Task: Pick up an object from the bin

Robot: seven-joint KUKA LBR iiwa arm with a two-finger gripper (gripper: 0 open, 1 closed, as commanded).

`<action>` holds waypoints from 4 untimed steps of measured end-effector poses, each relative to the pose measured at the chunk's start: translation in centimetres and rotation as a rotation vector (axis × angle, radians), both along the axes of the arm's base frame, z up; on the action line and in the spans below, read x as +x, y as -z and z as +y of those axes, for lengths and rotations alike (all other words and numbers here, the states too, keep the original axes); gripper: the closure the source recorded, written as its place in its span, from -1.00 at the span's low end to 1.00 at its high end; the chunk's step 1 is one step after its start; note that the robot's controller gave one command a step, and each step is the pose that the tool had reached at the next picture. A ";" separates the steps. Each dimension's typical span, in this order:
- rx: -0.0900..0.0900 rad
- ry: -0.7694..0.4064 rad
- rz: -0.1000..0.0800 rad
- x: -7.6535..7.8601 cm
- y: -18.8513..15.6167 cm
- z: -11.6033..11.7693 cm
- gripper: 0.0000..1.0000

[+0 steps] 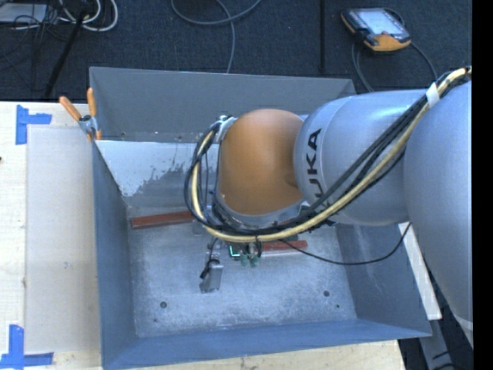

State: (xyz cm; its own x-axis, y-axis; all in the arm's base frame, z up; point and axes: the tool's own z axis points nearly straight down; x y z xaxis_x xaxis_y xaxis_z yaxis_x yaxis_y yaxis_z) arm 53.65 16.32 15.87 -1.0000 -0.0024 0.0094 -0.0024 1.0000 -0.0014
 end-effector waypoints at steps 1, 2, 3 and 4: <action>0.001 0.004 -0.007 0.2 -0.4 -0.1 -1.00; 0.003 -0.111 -0.017 -2.0 2.5 -0.5 -1.00; 0.004 -0.295 -0.009 -0.4 5.3 -7.3 -1.00; 0.002 -0.304 -0.005 -4.5 3.2 -8.9 -1.00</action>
Offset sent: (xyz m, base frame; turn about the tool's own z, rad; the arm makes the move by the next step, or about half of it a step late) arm -0.0660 -0.0177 -0.0887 -0.3139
